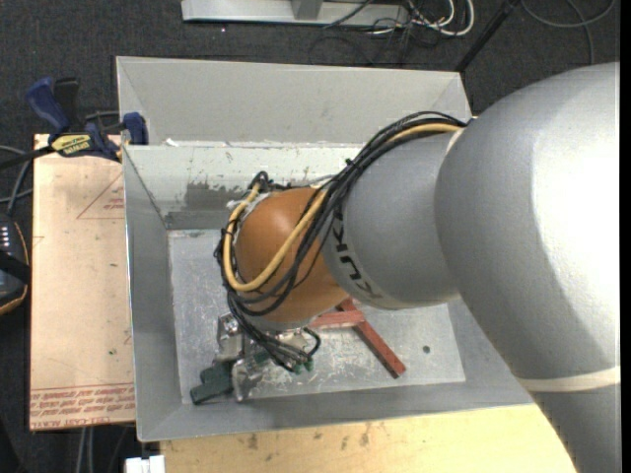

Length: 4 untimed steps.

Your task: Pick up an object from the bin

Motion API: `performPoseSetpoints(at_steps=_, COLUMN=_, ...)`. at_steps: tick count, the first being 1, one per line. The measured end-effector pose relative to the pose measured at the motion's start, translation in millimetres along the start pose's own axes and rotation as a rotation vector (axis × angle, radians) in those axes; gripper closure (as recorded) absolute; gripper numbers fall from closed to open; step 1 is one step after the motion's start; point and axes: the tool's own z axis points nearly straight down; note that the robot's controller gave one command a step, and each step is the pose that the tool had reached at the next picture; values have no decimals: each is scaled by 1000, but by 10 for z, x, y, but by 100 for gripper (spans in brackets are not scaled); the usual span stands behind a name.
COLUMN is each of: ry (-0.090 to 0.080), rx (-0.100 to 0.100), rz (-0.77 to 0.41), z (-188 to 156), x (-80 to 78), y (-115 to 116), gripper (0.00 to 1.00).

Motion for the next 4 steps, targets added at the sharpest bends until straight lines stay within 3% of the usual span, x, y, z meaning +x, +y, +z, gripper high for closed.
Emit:
performPoseSetpoints(at_steps=1, ry=0, rx=0, rz=0, z=0, x=0, y=0, gripper=100)
performPoseSetpoints(at_steps=2, ry=-19, rx=-1, rz=-7, z=-552, x=-94, y=-3, gripper=0)
performPoseSetpoints(at_steps=3, ry=-17, rx=-2, rz=-6, z=-539, x=-92, y=-5, gripper=0)
performPoseSetpoints(at_steps=4, ry=-30, rx=1, rz=-264, z=-20, x=-319, y=111, gripper=100)
